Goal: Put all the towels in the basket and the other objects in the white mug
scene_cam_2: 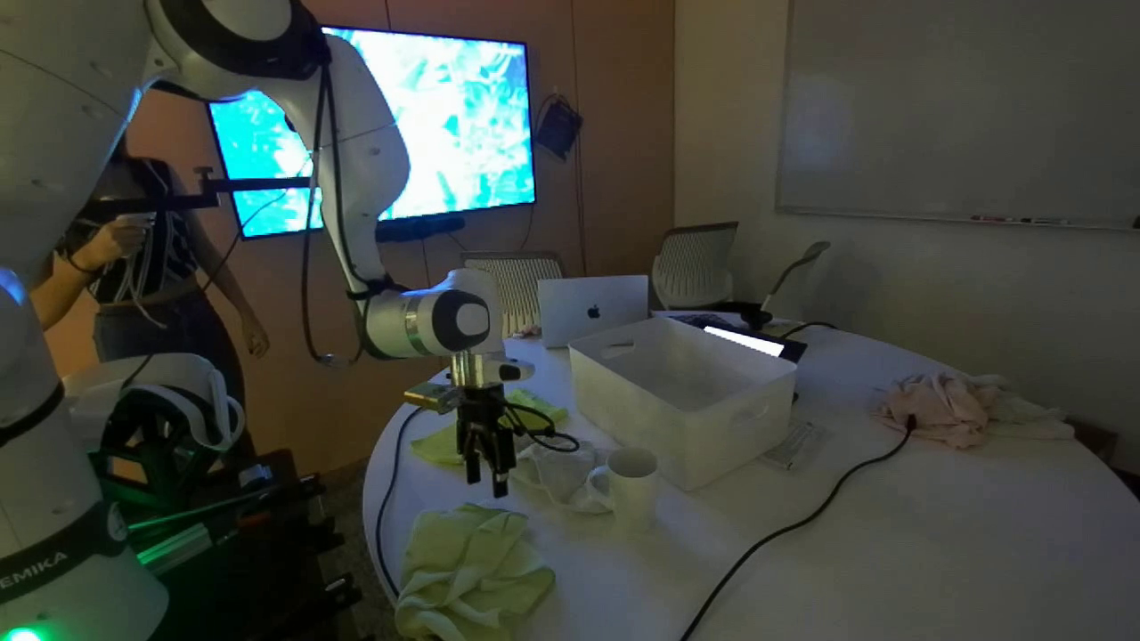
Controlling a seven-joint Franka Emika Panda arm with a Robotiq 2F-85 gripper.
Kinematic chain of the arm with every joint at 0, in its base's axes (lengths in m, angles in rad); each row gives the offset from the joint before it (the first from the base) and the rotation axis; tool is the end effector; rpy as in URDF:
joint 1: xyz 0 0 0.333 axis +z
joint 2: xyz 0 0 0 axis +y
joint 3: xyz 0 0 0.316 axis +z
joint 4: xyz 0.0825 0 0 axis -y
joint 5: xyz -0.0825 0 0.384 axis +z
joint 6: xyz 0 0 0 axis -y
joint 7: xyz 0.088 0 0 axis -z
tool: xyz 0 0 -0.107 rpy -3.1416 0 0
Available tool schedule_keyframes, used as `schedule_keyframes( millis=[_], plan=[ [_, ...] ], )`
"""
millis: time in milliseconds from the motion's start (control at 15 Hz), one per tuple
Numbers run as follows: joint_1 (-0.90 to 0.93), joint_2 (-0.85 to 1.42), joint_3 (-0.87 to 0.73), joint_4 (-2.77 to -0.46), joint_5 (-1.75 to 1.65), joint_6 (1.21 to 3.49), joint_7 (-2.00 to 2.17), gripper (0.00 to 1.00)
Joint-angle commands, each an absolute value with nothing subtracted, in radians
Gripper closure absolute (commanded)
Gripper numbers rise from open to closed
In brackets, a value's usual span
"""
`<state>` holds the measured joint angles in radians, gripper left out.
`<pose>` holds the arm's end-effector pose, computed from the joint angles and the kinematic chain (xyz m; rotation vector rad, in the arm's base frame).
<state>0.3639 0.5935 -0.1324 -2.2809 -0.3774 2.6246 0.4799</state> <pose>0.4714 0.1117 0.0764 2.8339 0.1671 -0.2289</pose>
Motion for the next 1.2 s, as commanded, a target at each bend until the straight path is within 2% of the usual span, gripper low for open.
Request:
schedule_keyframes(
  millis=[0, 400, 467, 533, 733, 1133],
  plan=[
    [0.36, 0.648, -0.177, -2.237, -0.398, 2.654, 0.455, 0.0],
    [0.358, 0.72, -0.208, -2.192, -0.39, 2.659, 0.425, 0.0],
    [0.355, 0.731, -0.207, -2.186, -0.386, 2.66, 0.419, 0.04],
    [0.354, 0.739, -0.208, -2.182, -0.383, 2.66, 0.417, 0.17],
    [0.352, 0.762, -0.211, -2.17, -0.377, 2.665, 0.414, 0.36],
    [0.363, 0.75, -0.217, -2.175, -0.38, 2.667, 0.415, 0.85]
  ],
)
